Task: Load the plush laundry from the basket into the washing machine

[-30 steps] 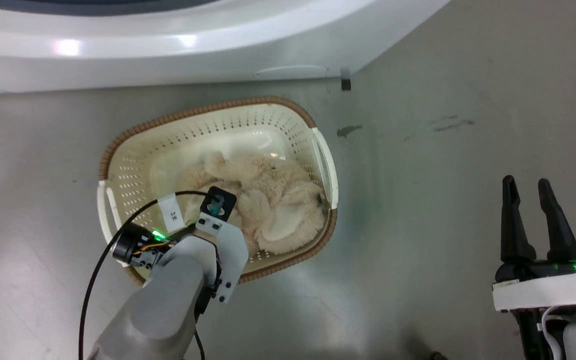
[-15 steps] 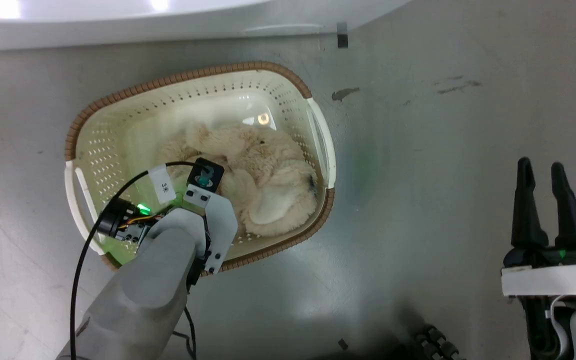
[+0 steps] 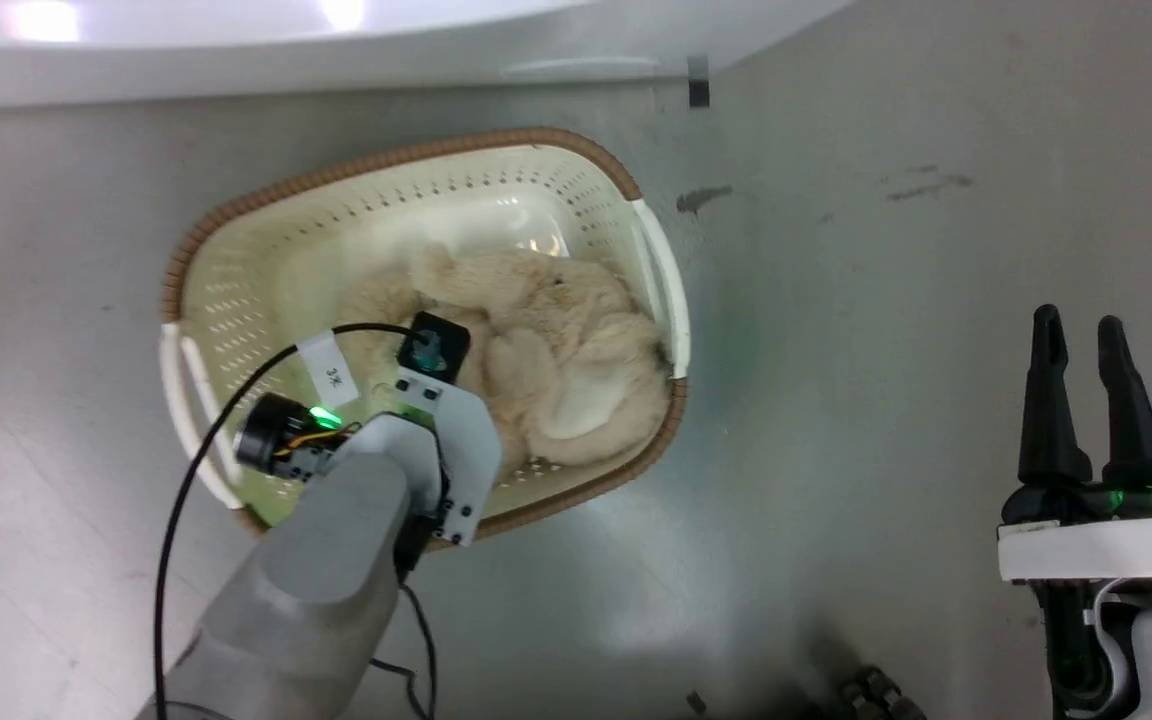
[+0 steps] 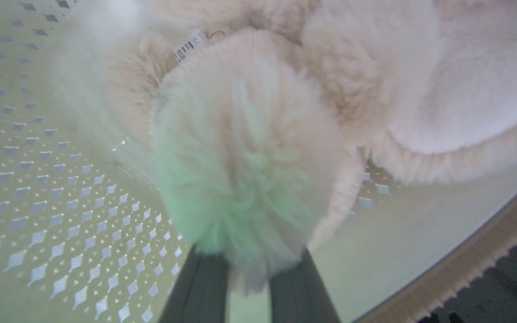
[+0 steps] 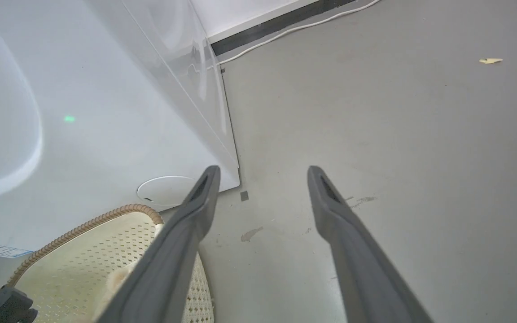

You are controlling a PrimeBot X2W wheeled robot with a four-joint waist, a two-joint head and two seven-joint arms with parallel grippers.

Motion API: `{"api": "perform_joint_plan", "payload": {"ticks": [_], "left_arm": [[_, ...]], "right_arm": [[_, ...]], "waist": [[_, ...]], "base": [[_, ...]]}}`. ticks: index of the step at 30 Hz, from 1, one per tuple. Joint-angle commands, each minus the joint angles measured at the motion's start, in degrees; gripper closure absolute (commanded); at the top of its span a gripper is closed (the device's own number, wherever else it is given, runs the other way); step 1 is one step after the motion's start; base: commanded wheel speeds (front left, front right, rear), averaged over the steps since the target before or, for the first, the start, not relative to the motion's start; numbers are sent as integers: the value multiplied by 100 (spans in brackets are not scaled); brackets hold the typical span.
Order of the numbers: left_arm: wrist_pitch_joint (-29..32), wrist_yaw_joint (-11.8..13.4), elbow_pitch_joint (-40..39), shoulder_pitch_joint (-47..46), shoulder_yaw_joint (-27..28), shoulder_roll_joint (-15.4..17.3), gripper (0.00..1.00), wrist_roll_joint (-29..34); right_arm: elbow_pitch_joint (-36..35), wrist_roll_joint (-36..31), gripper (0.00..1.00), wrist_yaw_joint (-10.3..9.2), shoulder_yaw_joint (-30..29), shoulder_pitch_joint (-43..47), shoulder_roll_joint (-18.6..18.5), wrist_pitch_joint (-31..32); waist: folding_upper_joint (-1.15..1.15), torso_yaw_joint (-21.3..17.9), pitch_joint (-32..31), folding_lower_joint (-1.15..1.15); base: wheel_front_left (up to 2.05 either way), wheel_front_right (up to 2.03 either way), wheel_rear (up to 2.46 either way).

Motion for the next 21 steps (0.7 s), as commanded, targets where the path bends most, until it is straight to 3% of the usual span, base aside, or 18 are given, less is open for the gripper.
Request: {"api": "perform_joint_plan", "payload": {"ticks": [1, 13, 21], "left_arm": [[-88, -90, 43, 69, 21, -138, 100, -113], [-658, -521, 98, 441, 15, -513, 100, -601], [-1113, -640, -97, 820, 134, -598, 100, -1024]], "right_arm": [[74, -56, 0, 5, 16, -97, -10, -25], [478, -307, 0, 5, 27, 71, -10, -25], [803, -402, 0, 5, 15, 351, -10, -9]], "waist": [[0, 141, -287, 0], [0, 769, -1621, 0], [0, 1185, -2590, 0]], "base": [[0, 0, 0], [0, 0, 0], [0, 0, 0]]}}
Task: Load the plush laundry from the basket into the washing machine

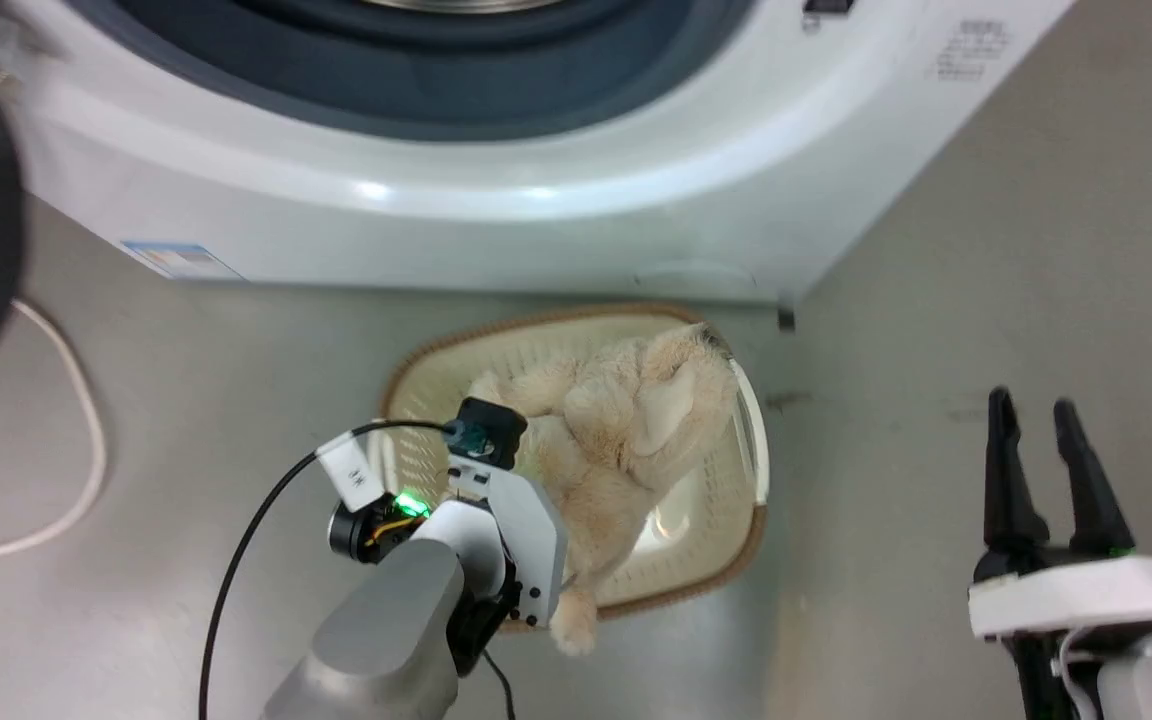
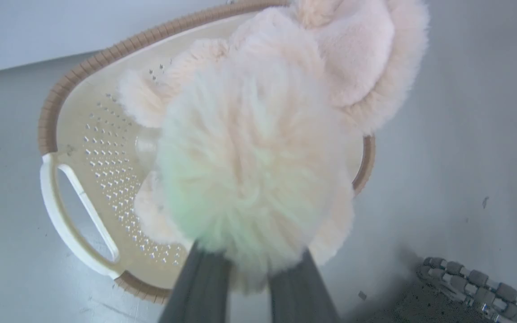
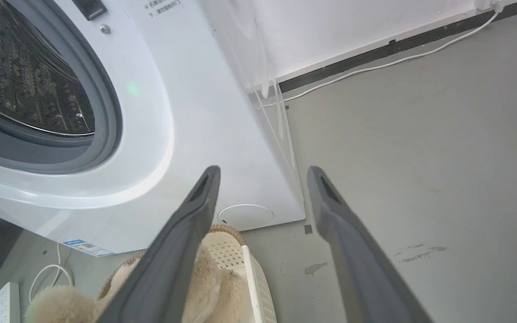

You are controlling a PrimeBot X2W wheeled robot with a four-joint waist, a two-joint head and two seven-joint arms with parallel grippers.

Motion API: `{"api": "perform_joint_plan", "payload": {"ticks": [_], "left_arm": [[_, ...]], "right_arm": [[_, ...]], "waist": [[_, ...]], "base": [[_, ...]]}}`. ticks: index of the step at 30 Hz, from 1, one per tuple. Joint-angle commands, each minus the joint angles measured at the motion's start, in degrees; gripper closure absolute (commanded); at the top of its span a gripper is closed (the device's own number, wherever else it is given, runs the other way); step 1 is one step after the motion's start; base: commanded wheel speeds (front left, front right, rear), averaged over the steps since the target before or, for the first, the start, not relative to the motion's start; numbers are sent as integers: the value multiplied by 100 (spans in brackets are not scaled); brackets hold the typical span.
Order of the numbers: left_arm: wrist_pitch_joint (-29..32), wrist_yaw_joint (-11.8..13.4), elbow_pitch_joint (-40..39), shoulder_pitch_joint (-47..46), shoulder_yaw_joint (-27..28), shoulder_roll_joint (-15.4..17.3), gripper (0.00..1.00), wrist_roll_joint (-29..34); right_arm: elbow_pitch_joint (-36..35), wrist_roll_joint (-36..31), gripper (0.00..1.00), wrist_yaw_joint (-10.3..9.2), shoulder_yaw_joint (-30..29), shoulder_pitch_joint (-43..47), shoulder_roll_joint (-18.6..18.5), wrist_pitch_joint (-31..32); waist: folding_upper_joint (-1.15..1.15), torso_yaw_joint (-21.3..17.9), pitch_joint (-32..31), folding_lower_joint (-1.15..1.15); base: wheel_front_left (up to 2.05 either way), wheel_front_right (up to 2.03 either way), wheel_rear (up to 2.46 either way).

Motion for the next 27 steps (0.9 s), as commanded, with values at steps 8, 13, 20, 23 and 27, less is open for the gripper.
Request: {"api": "perform_joint_plan", "payload": {"ticks": [8, 13, 20, 23, 27], "left_arm": [[-574, 25, -494, 450, 298, -23, 100, -366], [-951, 204, -1209, 817, 365, 137, 100, -359], [-1315, 558, -2016, 1140, 429, 349, 100, -206], [-1493, 726, -2315, 1212, 521, 436, 100, -160], [-1664, 893, -2607, 1209, 646, 528, 100, -126]], "right_arm": [[217, -31, 0, 5, -38, 432, -10, 33], [246, -31, 0, 5, -74, 793, -10, 105], [177, -33, 0, 5, -128, 1067, -10, 201], [130, -27, 0, 5, -121, 1130, -10, 237], [56, -10, 0, 5, -89, 1153, -10, 273]], "waist": [[0, 458, -1208, 1], [0, 503, -1769, 1], [0, 469, -2145, 1], [0, 429, -2226, 1], [0, 356, -2230, 1]], "base": [[0, 0, 0], [0, 0, 0], [0, 0, 0], [0, 0, 0], [0, 0, 0]]}}
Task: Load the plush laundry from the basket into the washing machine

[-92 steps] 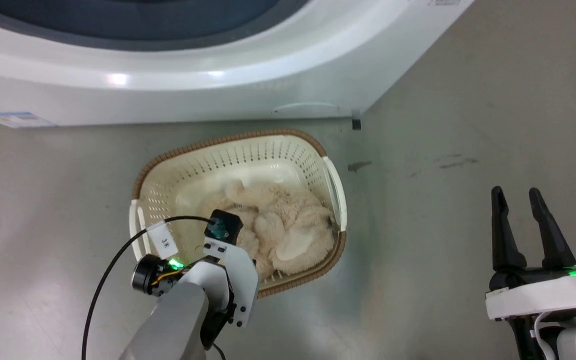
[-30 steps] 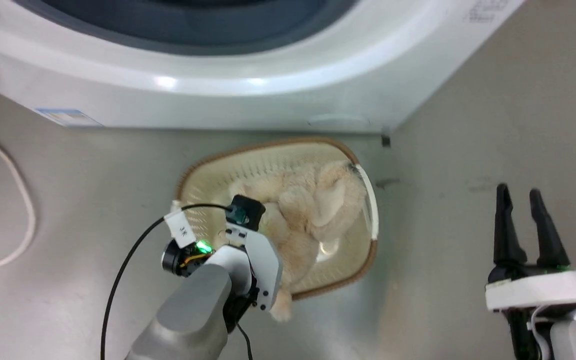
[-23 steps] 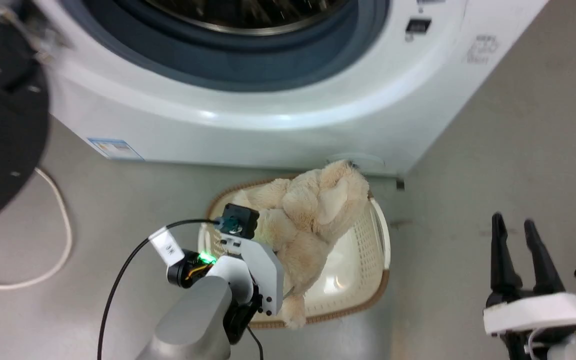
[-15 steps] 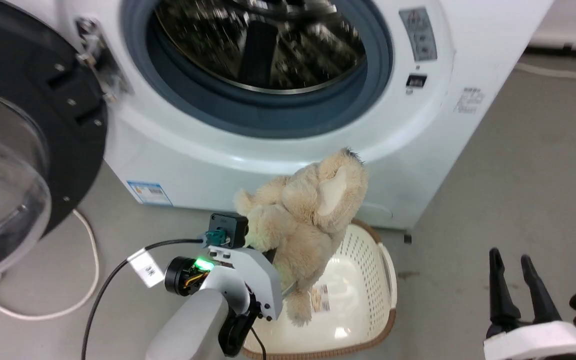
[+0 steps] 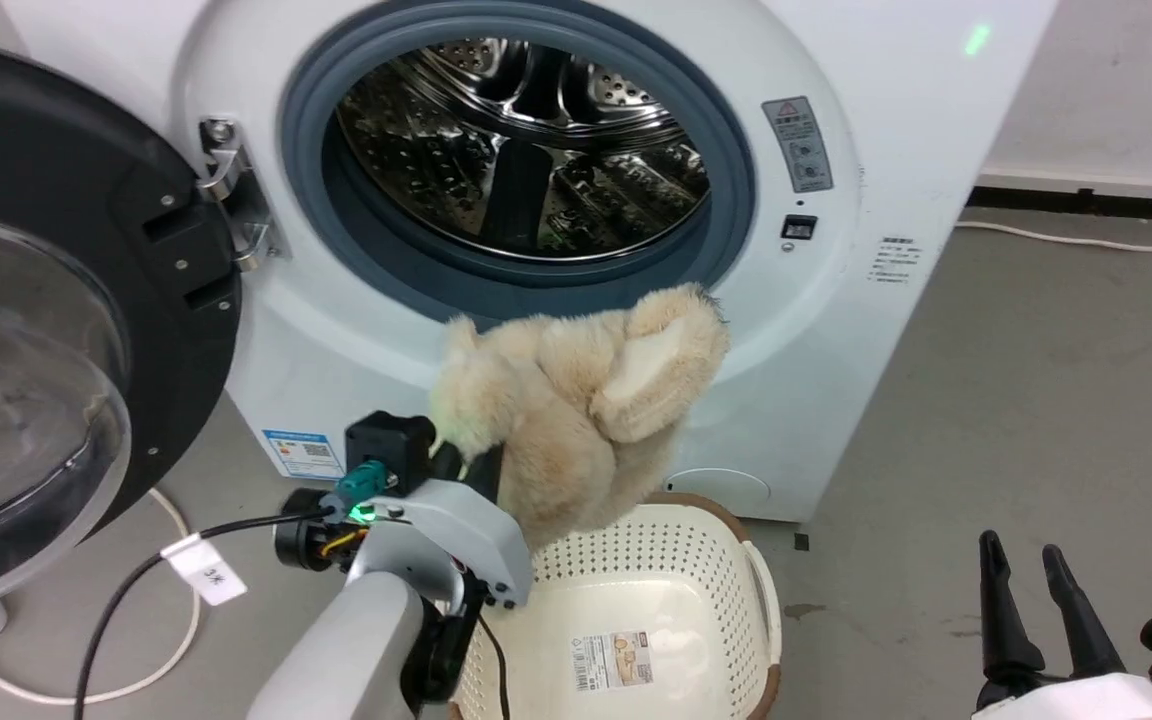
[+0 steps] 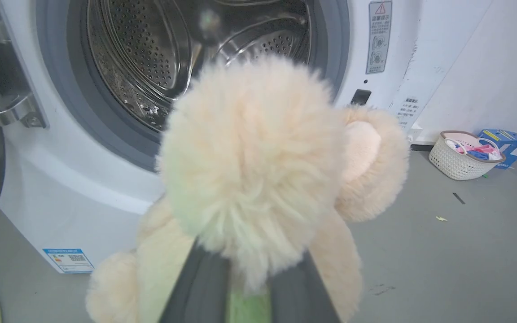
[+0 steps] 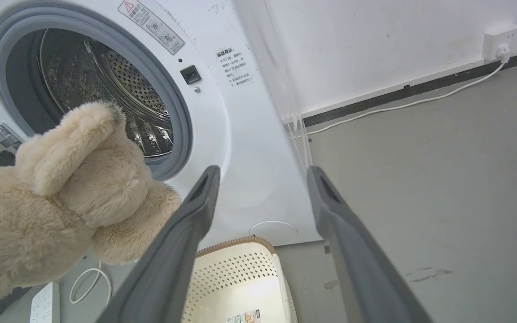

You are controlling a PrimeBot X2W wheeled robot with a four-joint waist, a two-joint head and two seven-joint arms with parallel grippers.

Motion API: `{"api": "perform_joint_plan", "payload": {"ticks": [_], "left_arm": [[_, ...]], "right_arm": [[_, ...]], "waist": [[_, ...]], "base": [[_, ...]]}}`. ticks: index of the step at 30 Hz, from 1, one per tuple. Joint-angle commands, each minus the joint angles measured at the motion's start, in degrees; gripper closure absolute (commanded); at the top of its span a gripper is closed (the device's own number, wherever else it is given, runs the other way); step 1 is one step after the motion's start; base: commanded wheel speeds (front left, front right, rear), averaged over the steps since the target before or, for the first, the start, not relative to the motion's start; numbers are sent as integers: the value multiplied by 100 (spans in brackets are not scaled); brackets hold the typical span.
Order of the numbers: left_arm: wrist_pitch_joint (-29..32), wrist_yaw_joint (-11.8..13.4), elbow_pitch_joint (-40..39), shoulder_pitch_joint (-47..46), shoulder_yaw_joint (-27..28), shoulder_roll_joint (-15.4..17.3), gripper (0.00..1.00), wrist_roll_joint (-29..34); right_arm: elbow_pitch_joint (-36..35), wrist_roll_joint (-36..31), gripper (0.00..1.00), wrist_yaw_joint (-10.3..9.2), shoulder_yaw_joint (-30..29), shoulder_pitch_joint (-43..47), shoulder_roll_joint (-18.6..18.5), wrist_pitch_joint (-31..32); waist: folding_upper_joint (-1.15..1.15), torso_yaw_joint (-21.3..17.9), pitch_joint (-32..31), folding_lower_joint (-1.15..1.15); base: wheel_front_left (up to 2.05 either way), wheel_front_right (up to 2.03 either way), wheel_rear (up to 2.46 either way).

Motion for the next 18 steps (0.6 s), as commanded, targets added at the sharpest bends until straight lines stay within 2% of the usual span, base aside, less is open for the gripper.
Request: {"api": "perform_joint_plan", "payload": {"ticks": [1, 10, 18], "left_arm": [[-83, 71, -106, -11, 60, 38, 100, 56], [-164, 376, -22, -514, 465, 14, 100, -102], [-350, 435, 259, -1152, 835, 40, 100, -270]], "right_arm": [[-52, 9, 0, 5, 11, 86, -10, 21], [-191, 2, 0, 5, -9, 18, -10, 45], [-299, -72, 0, 5, -85, -126, -10, 77]], "waist": [[0, -39, 25, 1], [0, -194, 440, 1], [0, -333, 832, 1]], "base": [[0, 0, 0], [0, 0, 0], [0, 0, 0]]}}
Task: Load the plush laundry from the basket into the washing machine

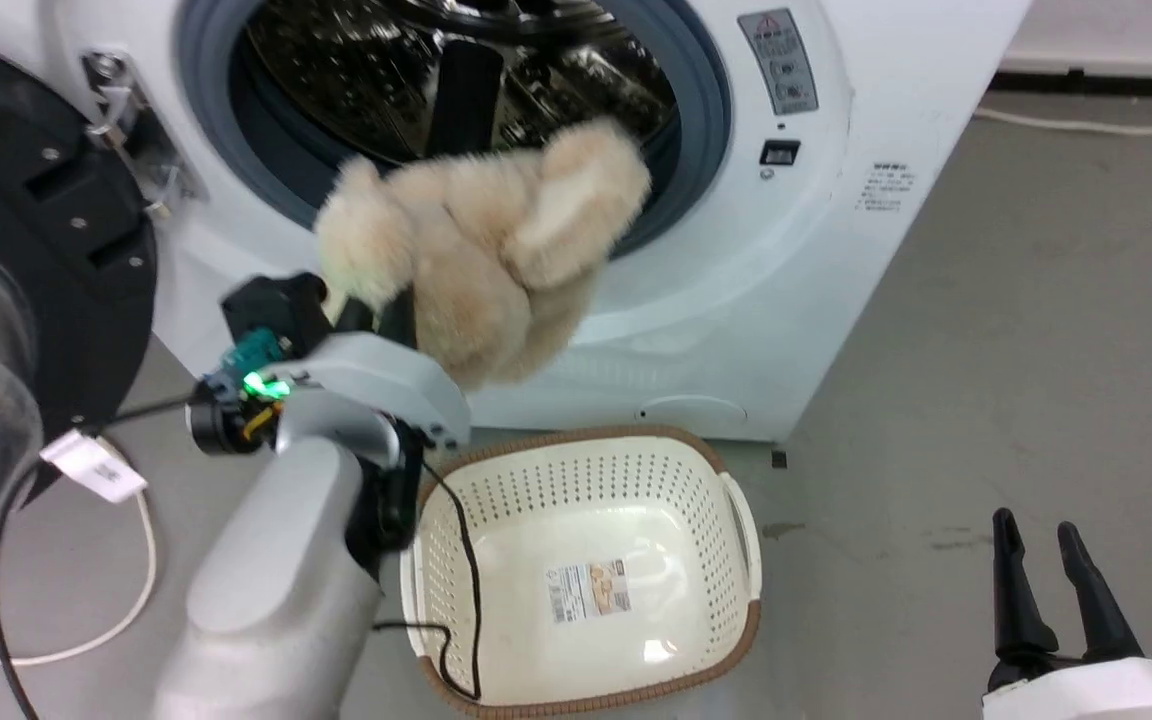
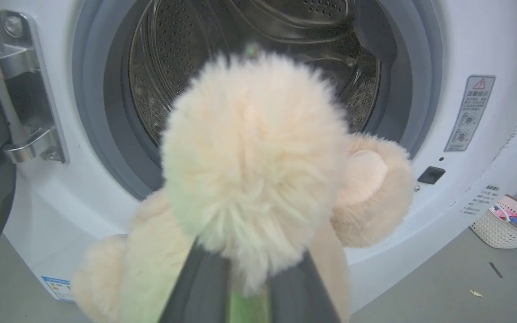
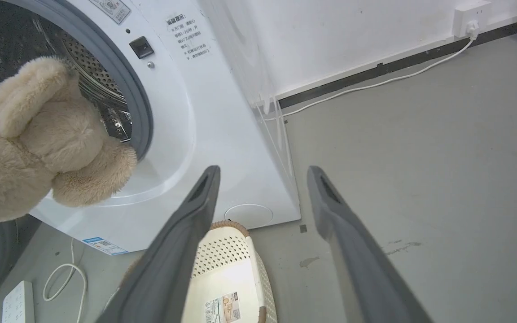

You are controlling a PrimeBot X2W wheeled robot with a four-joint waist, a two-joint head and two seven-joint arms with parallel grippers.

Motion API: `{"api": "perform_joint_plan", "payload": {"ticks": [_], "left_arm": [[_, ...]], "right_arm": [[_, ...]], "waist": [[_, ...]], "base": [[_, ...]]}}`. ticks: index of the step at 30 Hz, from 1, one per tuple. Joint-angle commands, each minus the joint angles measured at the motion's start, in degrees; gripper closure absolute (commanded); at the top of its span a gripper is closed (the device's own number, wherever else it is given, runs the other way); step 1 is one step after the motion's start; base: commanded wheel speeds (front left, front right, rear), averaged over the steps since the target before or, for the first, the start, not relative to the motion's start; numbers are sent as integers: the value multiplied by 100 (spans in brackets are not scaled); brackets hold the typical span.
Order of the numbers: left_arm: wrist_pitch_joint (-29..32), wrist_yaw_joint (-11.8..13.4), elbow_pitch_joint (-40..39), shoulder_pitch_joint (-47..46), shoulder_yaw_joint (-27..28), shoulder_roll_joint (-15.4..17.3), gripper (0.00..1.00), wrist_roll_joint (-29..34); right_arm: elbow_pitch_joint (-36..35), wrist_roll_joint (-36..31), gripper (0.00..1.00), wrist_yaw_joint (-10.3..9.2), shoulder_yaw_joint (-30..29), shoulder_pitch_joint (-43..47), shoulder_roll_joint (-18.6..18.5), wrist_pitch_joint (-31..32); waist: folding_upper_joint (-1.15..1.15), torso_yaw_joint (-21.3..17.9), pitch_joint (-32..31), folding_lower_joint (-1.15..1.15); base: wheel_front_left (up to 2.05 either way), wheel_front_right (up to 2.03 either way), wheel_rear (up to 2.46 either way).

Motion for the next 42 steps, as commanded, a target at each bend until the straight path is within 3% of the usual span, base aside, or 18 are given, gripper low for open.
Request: {"api": "perform_joint_plan", "payload": {"ticks": [1, 16, 42], "left_arm": [[-70, 29, 8, -145, 51, 22, 100, -44], [-384, 53, 336, -1335, 551, 48, 100, -66], [-370, -194, 982, -3423, 416, 777, 100, 547]], "right_arm": [[-38, -30, 0, 5, -11, -90, -10, 24], [-204, -94, 0, 5, -16, -447, -10, 61], [-386, -30, 0, 5, -9, -886, -10, -51]], "waist": [[0, -59, 90, -1], [0, -299, 806, -1], [0, -812, 2162, -1]], "base": [[0, 0, 0], [0, 0, 0], [0, 0, 0]]}}
